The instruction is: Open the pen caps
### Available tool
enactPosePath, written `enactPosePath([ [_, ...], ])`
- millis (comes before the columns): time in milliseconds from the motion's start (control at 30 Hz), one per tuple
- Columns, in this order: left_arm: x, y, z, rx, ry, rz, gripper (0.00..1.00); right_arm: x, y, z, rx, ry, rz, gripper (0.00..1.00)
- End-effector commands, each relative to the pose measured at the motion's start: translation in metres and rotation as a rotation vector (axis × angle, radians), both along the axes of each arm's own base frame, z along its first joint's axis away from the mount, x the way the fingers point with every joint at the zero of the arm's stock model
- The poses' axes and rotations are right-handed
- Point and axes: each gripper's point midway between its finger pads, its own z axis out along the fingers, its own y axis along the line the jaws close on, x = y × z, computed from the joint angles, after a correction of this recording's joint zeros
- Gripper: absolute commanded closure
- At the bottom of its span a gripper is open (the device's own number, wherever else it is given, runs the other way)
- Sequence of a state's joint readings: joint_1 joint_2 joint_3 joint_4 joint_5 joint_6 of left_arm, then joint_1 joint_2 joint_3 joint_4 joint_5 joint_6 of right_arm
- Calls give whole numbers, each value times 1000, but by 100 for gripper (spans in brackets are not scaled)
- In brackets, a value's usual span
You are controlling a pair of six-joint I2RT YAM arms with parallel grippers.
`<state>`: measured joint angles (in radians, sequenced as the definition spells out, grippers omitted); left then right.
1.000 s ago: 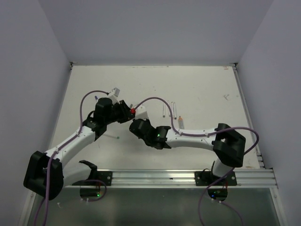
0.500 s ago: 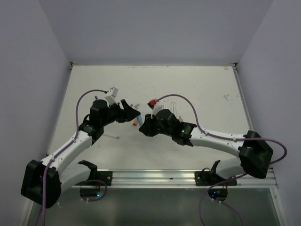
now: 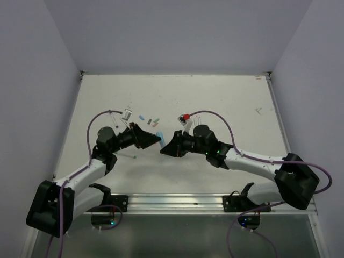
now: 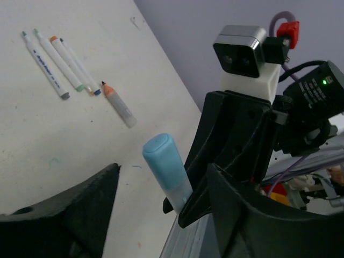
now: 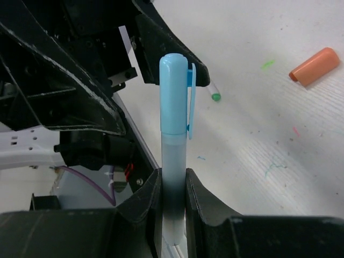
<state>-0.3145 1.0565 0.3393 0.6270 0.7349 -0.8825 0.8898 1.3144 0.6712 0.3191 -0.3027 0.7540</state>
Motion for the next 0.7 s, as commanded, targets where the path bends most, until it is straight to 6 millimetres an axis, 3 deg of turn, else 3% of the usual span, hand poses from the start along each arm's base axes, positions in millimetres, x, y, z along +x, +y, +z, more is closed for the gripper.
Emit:
enactPosePath([
  [0,-21,-4,34,-124,-144,-93,36,-5,13,27,138,-7,66,100],
  [67,-27,-3,38,-154,-177,-108,42,-8,18,26,151,2,92,100],
  [267,-33,-5,36,-177,-166,-140,43,-8,27,19,177,23,125,100],
  [667,-23,0,40,-166,-148,-127,62,-15,25,1,168,44,150,100],
])
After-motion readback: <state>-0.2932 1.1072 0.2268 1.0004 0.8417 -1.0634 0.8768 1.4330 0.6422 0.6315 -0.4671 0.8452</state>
